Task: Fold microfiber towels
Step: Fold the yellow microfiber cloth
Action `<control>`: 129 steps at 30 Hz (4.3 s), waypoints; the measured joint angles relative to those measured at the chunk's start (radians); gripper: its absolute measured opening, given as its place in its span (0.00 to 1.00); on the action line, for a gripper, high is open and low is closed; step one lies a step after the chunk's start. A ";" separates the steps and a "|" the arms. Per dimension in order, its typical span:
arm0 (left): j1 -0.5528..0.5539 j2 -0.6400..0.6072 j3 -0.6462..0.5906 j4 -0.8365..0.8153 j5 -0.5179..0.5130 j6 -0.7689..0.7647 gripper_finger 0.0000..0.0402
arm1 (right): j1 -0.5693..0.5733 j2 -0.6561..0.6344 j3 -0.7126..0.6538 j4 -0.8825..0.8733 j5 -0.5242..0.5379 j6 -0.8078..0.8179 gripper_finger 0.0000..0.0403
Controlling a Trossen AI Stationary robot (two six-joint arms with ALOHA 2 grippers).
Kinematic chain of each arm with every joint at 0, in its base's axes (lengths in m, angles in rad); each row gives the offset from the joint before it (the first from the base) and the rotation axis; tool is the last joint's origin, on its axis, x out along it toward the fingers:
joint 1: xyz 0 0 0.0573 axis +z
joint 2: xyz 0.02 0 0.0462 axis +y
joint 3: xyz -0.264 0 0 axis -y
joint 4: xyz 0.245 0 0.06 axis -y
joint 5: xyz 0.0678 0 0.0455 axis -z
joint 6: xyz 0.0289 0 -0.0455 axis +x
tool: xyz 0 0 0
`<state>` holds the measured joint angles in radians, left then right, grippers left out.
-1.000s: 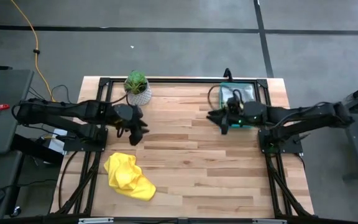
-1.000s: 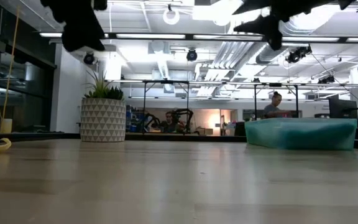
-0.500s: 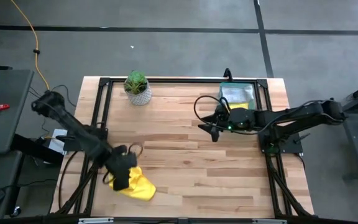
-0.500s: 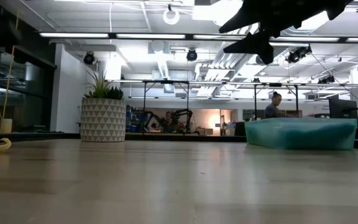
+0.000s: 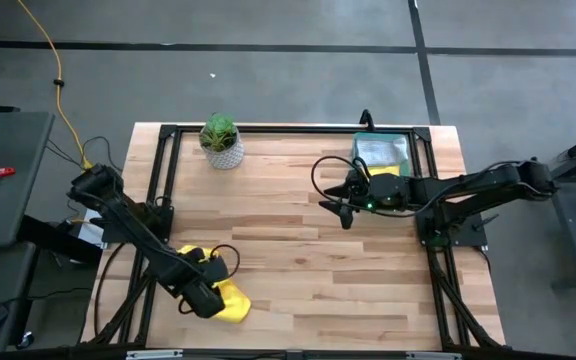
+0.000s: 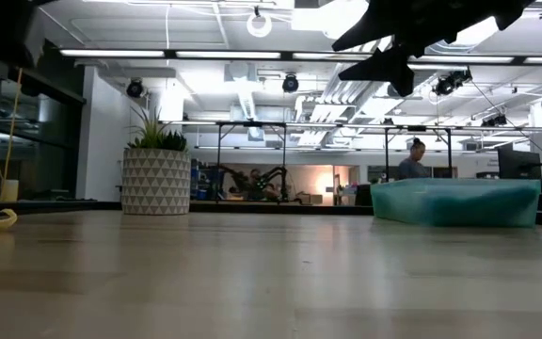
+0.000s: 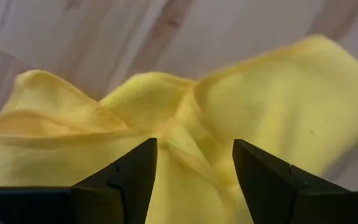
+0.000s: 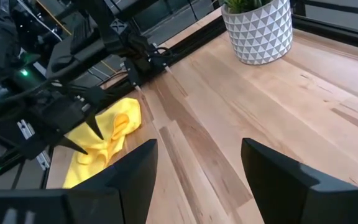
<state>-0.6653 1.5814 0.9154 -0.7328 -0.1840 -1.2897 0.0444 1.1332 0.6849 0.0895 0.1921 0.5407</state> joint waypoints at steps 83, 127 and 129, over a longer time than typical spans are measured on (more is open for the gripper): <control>0.278 -0.187 -0.152 0.209 0.045 0.481 0.00 | 0.002 0.374 0.163 -0.118 -0.211 -0.337 0.56; 0.319 -0.187 -0.151 0.263 -0.029 0.480 0.00 | 0.087 0.814 0.659 -0.630 -0.207 -1.279 0.34; 0.319 -0.187 -0.151 0.263 -0.029 0.480 0.00 | 0.089 0.814 0.659 -0.634 -0.207 -1.274 0.27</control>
<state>-0.3462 1.3949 0.7643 -0.4698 -0.2134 -0.8093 0.1333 1.9476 1.3441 -0.5444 -0.0146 -0.7333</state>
